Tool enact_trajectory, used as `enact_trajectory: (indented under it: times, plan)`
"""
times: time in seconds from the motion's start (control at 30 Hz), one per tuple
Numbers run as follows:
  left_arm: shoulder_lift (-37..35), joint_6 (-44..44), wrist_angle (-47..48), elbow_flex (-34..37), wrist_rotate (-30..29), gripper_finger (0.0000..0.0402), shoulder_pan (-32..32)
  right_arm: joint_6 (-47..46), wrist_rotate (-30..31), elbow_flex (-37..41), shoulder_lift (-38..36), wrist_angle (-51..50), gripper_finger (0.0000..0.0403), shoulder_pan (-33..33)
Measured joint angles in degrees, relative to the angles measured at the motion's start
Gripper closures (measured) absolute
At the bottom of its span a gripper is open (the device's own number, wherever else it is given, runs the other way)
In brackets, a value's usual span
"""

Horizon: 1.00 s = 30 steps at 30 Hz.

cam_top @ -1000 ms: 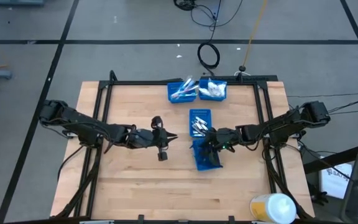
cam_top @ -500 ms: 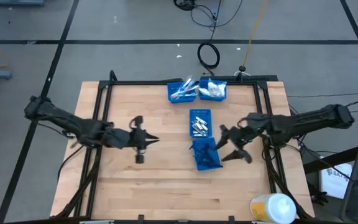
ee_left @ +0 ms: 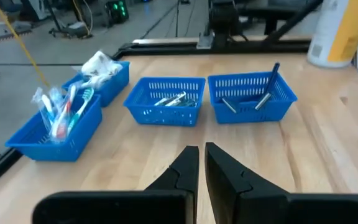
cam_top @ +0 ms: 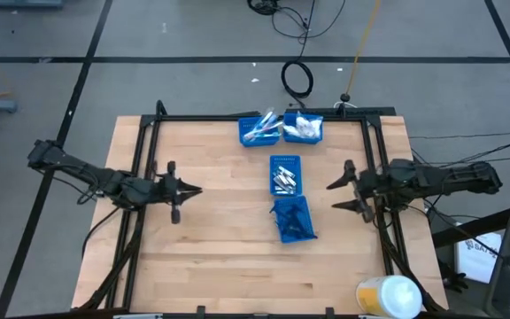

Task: Pick & Place Travel size toiletries
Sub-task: Return to Home Position

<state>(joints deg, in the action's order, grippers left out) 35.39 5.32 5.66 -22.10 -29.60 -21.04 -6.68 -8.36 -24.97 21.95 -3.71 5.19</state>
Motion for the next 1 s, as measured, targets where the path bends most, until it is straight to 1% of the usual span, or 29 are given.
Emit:
enact_trajectory:
  times: [0.13,0.3,0.4,0.53,0.77,0.83,0.9,1.0]
  plan:
    - [-6.7,0.7,-2.8,5.7,0.0,0.0376,0.0,1.1,-0.4,3.6,-7.5,0.0,0.0147,0.0]
    - [-13.5,0.1,-3.9,10.0,0.0,0.0376,-0.1,1.5,2.9,7.4,-17.0,-0.4,0.0148,0.0]
    - [-16.7,-1.3,-5.3,12.5,0.0,0.0376,-0.1,1.4,4.2,8.4,-22.0,-3.1,0.0149,0.0]
    - [-21.0,-1.9,-4.6,15.3,-0.2,0.0376,-0.1,0.7,3.8,8.1,-21.3,-3.2,0.0147,0.0]
    - [-30.4,-1.6,4.0,15.9,-0.2,0.0376,-0.1,1.5,3.8,8.2,-21.8,-4.5,0.015,0.0]
    - [-32.2,-1.7,4.7,15.9,1.7,0.0376,-0.1,1.3,3.8,9.9,-21.8,-3.2,0.0151,0.0]
    - [-33.5,-2.8,4.8,16.0,5.0,0.0376,-0.1,0.0,3.6,12.8,-21.8,-1.5,0.015,0.0]
    - [-34.5,-4.8,3.1,17.3,8.5,0.0376,-0.1,-1.6,3.6,18.0,-21.8,4.2,0.0147,0.0]
